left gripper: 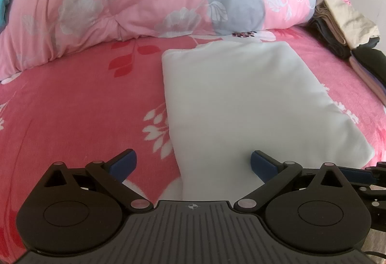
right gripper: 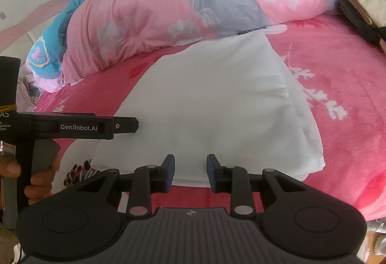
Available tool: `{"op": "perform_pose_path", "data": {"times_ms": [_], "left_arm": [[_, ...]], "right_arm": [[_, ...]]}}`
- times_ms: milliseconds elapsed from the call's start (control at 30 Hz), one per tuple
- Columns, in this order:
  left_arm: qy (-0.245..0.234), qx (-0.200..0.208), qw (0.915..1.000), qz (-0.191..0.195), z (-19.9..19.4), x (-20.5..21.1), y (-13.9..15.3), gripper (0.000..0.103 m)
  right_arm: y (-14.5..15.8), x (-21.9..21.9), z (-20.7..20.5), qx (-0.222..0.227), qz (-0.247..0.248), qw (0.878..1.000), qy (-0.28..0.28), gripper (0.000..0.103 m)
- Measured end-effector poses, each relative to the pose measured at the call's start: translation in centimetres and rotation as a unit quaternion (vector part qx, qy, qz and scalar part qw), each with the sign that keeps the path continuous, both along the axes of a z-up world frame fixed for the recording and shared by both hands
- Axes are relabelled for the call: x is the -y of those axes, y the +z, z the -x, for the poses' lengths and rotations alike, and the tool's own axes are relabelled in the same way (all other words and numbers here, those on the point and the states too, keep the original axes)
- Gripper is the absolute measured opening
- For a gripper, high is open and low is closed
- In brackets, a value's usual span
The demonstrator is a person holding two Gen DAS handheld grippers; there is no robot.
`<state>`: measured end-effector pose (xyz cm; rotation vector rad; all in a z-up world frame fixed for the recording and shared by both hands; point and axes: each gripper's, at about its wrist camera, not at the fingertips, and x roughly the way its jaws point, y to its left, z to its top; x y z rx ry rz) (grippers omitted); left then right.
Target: Fold clothes
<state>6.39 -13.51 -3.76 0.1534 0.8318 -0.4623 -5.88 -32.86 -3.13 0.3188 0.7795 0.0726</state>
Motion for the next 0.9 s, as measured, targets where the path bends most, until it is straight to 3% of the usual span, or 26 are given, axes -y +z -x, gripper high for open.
{"op": "perform_pose_path", "data": {"times_ms": [900], "left_arm": [[0.000,-0.004,1.0000,-0.004,0.19,0.09,-0.29,0.103]], "right_arm": [[-0.38,-0.13,-0.17,-0.001,-0.005,1.000,-0.001,0.033]]}}
